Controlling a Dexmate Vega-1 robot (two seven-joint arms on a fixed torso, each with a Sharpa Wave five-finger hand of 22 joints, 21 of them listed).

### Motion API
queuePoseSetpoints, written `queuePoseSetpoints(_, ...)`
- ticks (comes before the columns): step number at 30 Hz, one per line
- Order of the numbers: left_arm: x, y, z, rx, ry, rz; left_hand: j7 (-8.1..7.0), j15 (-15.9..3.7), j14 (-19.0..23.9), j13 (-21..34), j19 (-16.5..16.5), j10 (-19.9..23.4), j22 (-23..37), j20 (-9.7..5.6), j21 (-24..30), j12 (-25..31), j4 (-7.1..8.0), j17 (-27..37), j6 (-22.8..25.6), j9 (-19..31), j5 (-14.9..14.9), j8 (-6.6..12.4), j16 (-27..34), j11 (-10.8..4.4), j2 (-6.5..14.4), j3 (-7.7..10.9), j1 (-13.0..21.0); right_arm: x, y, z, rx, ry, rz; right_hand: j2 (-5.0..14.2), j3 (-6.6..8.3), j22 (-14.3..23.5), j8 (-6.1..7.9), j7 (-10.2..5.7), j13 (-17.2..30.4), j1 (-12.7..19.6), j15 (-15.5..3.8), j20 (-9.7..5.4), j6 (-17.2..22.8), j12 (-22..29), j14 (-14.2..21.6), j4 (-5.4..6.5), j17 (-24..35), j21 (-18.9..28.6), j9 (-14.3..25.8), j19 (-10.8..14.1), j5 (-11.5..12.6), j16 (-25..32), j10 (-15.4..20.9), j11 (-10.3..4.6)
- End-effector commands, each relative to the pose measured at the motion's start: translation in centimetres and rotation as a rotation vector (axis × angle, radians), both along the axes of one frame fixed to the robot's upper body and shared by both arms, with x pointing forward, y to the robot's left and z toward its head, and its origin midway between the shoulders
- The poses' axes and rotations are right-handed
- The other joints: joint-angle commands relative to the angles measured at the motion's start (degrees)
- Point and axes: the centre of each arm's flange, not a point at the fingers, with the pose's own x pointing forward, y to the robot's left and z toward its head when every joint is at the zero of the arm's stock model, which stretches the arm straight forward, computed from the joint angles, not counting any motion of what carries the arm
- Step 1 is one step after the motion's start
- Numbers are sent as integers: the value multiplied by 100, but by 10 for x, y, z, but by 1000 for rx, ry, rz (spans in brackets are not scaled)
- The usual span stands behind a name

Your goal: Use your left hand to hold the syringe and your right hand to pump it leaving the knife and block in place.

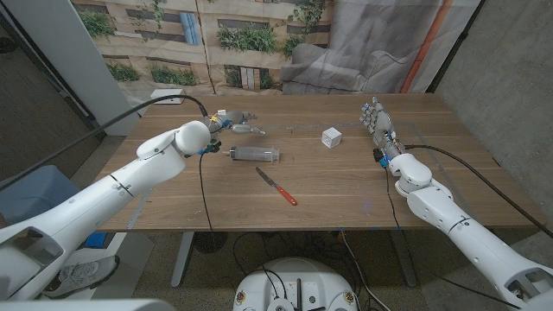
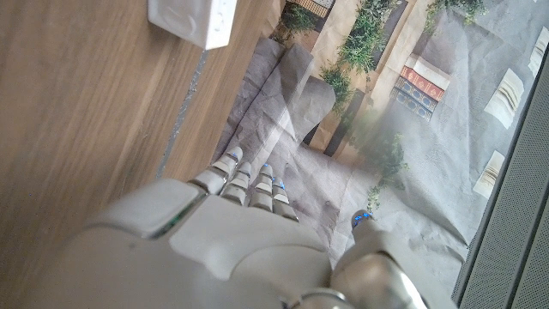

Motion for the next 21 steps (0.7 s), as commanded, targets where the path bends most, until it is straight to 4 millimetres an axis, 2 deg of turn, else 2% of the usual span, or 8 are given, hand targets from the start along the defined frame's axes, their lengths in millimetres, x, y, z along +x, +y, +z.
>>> queuePoseSetpoints(1,1,22,-15,-219,-55,-41,34,-14,10,11,20,2,5,-83,38,31,18,6,-8,-1,17,36,43,74,99,42,-15,1,0,4,39,-42,36,78,-3,8,45,40,13,-77,3,-95,2,12,-61,49,10,-27,14,-89,17,-5,-28,14)
queuePoseSetpoints(14,4,37,-32,-386,-125,-74,150,94,-131,12,-112,-119,7,-92,20,14,160,18,-146,-2,12,-3,16,227,293,27,-346,-5,-2,-5,83,-32,49,23,-117,10,57,123,7,-142,28,-116,32,-15,-156,135,16,12,16,-59,43,-22,-157,42)
queuePoseSetpoints(16,5,38,-36,-429,-133,-78,199,116,-199,11,-172,-205,7,-84,14,-2,184,15,-234,-5,12,-23,6,305,315,11,-440,-6,-1,-7,95,-36,46,18,-130,10,65,124,7,-145,13,-112,54,-6,-152,143,17,14,16,-57,46,-18,-142,39)
queuePoseSetpoints(21,6,40,-46,-491,-141,-104,250,155,-302,10,-272,-338,6,-105,6,-20,200,10,-359,-9,14,-43,-5,310,333,-9,-556,-10,1,-9,98,-23,40,9,-168,10,91,95,5,-149,-6,-117,135,34,-108,168,18,18,15,-57,58,6,-57,28)
